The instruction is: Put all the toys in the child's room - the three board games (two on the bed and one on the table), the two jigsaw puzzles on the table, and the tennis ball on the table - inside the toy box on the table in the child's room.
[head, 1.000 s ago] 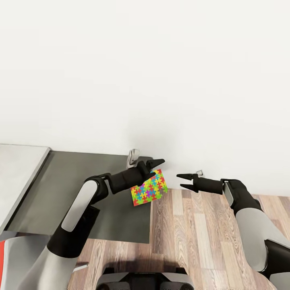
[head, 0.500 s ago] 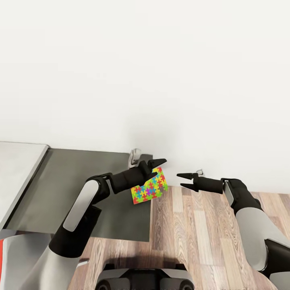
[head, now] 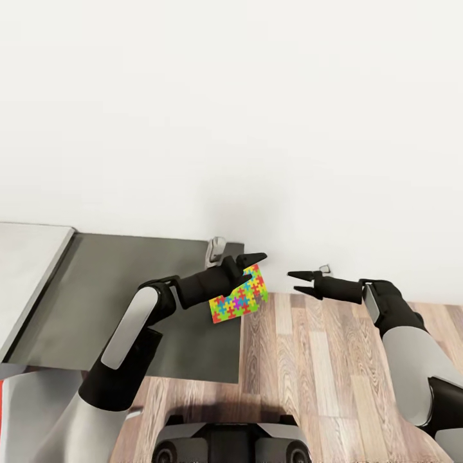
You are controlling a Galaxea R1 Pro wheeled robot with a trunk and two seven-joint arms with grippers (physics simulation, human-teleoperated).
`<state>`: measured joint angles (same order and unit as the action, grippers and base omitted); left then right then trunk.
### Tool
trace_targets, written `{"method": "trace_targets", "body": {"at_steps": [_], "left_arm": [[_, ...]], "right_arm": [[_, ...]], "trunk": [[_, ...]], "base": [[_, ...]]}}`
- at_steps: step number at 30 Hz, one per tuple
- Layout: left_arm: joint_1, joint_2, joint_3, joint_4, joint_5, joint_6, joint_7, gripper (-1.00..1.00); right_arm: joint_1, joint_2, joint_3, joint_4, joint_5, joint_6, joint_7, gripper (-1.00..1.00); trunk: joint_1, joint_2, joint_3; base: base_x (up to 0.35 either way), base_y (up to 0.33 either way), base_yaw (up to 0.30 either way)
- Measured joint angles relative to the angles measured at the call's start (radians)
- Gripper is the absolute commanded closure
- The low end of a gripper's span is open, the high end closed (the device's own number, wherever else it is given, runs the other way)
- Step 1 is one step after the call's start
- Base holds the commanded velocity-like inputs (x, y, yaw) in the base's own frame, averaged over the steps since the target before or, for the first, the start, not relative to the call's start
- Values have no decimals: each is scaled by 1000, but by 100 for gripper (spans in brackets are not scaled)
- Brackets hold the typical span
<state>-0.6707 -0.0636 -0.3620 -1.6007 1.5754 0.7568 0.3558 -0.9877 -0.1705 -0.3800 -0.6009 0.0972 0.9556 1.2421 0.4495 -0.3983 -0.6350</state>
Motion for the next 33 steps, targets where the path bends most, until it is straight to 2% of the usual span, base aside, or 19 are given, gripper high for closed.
{"method": "trace_targets", "body": {"at_steps": [9, 25, 33], "left_arm": [[-1, 0, 0, 0, -1, 1, 2, -100], [-3, 0, -1, 1, -3, 1, 4, -100], [-3, 0, -1, 0, -3, 1, 5, -100]], "right_arm": [[-11, -12, 0, 1, -2, -76, 0, -100], [-14, -13, 0, 0, -1, -99, 0, -100], [-13, -13, 0, 0, -2, -102, 0, -100]], "trunk": [[0, 0, -15], [0, 0, -40], [0, 0, -46]], "base": [[0, 0, 0], [0, 0, 0], [0, 0, 6]]}}
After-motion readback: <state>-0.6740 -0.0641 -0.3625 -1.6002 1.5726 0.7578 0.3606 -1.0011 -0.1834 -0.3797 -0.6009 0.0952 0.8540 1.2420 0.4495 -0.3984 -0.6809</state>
